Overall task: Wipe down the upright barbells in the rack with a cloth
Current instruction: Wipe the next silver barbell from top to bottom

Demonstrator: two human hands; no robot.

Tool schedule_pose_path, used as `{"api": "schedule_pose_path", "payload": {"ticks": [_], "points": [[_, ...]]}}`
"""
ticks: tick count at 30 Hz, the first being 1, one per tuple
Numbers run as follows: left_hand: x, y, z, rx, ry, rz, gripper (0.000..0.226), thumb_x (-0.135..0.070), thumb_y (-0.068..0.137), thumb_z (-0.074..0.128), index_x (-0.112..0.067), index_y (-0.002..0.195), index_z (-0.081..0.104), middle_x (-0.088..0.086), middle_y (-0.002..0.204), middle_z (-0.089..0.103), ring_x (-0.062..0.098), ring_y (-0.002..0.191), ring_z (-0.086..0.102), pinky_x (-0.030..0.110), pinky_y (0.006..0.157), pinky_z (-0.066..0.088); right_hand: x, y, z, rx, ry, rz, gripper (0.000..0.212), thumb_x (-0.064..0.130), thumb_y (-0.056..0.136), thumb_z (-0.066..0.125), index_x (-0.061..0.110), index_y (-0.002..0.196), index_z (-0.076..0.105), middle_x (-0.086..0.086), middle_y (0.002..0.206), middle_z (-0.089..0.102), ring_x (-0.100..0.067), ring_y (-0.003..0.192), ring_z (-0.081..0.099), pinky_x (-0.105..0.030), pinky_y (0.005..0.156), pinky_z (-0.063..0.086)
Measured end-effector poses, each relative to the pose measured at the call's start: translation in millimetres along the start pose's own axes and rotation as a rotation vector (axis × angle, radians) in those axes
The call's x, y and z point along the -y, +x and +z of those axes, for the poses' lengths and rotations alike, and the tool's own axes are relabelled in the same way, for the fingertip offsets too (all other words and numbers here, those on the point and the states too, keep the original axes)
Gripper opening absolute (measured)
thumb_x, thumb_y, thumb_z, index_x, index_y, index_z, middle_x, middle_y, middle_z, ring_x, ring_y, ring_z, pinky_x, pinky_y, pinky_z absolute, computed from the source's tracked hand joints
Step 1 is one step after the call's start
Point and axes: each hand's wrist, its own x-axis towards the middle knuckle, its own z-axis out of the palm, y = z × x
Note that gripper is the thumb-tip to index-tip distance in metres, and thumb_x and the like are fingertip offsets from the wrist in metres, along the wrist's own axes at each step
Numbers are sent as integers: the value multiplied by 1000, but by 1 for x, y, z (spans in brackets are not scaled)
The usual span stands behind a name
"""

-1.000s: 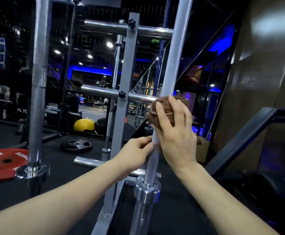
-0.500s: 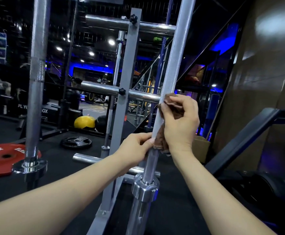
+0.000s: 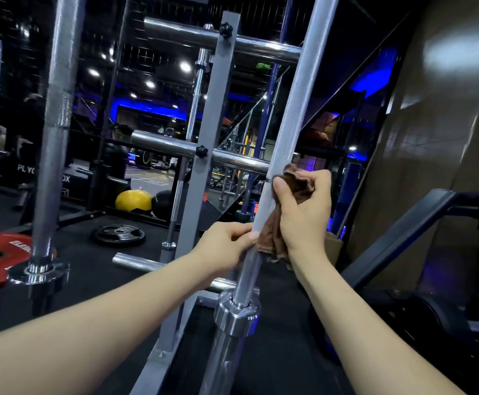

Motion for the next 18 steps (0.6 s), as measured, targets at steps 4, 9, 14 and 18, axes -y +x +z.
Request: {"api": "schedule_pose_path", "payload": {"ticks": [4, 9, 14, 18], "points": [[-6, -3, 3, -14, -66, -80, 24, -13, 97, 51, -17, 114, 68, 7, 91, 67, 21, 84, 53, 36, 76, 43, -1, 3, -16, -34, -11, 97, 27, 7, 82, 71, 26, 83, 52, 7, 86, 61, -2, 79, 56, -18, 77, 39], [-6, -8, 2, 26, -134, -98, 26, -14, 99, 48, -15, 120, 63, 7, 95, 66, 20, 88, 57, 38, 89, 50, 28, 19, -5, 96, -284, -439, 21, 21, 86, 68, 12, 105, 65, -7, 118, 56, -13, 113, 47, -7, 94, 31], [14, -22, 0, 64, -79, -96, 33, -17, 102, 40, -31, 128, 55, -3, 112, 68, 8, 101, 62, 15, 78, 48, -21, -5, 3, 159, -452, -593, 33, 18, 90, 60, 9, 122, 65, -11, 140, 47, -28, 134, 30, -16, 114, 15], [14, -25, 2, 52, -164, -111, 29, -10, 101, 39, -15, 120, 60, 6, 96, 66, 15, 87, 58, 21, 74, 47, -40, -54, -16, 302, -505, -615, 34, 23, 92, 53, 11, 123, 65, -5, 139, 45, -28, 132, 35, -18, 115, 18]]}}
